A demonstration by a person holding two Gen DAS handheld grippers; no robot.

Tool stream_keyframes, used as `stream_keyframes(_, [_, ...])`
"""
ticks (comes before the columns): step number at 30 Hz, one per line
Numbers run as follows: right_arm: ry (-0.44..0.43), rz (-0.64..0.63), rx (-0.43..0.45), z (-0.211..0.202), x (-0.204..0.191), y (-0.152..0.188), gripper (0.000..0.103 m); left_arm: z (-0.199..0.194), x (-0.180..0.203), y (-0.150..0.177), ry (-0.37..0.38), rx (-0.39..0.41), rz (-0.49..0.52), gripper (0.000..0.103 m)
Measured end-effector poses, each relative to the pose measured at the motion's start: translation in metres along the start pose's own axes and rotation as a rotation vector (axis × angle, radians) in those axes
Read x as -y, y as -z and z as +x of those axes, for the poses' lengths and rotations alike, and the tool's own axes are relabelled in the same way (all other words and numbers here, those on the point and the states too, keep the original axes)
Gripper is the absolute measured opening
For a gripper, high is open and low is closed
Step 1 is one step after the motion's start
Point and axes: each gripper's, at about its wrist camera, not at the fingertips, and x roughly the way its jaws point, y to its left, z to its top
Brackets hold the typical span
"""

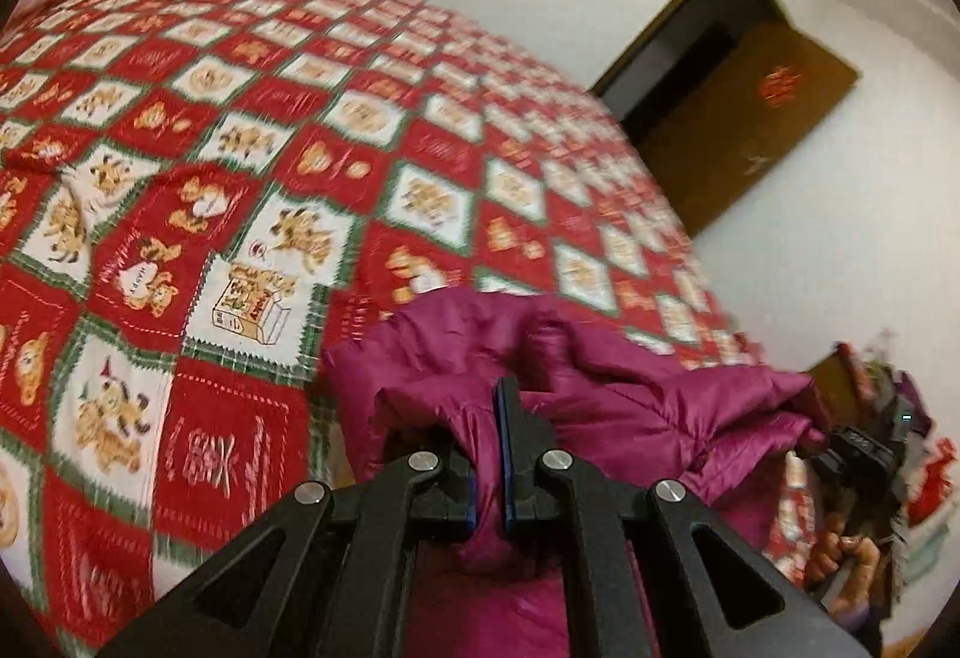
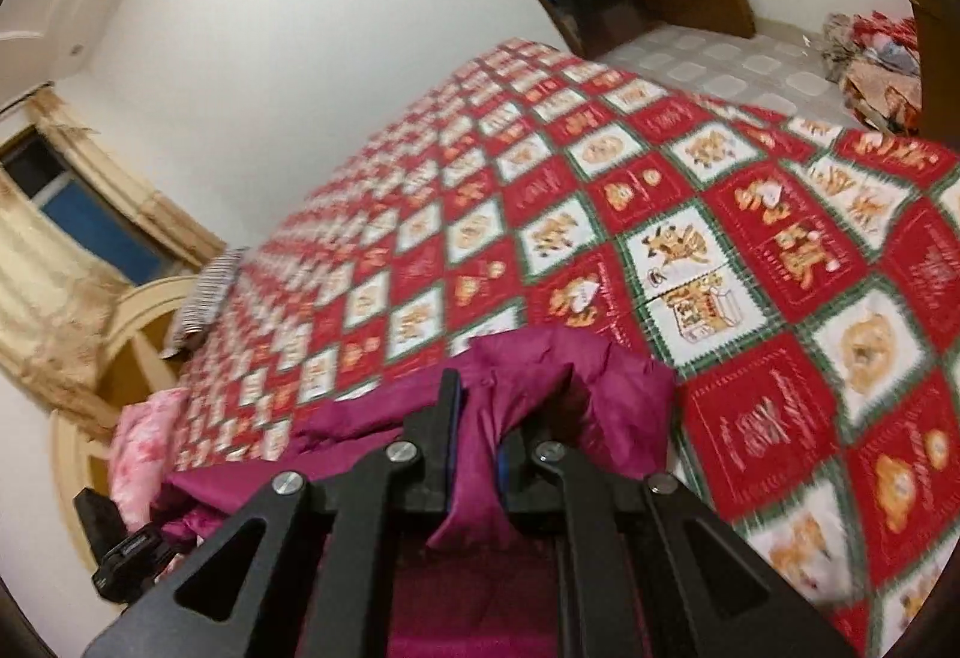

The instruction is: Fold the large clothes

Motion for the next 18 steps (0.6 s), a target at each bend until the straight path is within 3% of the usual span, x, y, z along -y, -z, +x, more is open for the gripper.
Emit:
stream_keyframes(5, [0.067, 0.017, -0.021, 0.043, 0.011, 0.004, 0.012, 0.031, -0.011, -0.003, -0.045, -0.047, -0.030, 0.005])
stream_keyframes(18, [0.151, 0.008, -0.070, 0.074, 0.020, 0.007, 0.012, 0.055, 0.002, -0.008, -0.154, -0.081, -0.008, 0.005])
